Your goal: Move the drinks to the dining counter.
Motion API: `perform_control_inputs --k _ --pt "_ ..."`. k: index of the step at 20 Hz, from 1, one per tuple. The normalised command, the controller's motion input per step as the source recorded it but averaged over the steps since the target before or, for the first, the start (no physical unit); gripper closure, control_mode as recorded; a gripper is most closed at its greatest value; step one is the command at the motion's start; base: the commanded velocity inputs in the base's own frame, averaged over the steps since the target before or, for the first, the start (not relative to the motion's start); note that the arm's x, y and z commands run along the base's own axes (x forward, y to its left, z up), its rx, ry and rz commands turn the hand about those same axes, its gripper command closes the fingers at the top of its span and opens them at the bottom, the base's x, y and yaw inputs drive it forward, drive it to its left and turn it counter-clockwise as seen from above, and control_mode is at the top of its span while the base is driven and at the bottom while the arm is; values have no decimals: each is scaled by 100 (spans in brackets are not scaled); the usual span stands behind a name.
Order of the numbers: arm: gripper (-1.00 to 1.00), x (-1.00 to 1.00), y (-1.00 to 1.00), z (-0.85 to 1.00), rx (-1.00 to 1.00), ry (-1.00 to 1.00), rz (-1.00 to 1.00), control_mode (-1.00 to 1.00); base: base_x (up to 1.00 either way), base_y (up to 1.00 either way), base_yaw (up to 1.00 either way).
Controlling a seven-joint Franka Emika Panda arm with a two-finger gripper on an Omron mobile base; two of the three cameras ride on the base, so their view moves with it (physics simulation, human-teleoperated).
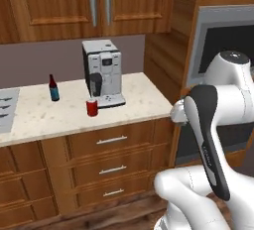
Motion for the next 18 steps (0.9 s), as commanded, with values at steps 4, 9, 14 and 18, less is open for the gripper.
perform_control_inputs --k 4,9,14,18 --pt "-100 0 0 0 0 0 0 100 69 73 0" --pt "-100 0 0 0 0 0 0 100 54 56 0" --pt "-100 0 0 0 0 0 0 100 21 21 0" --pt "-100 0 0 0 0 0 0 100 17 15 2"
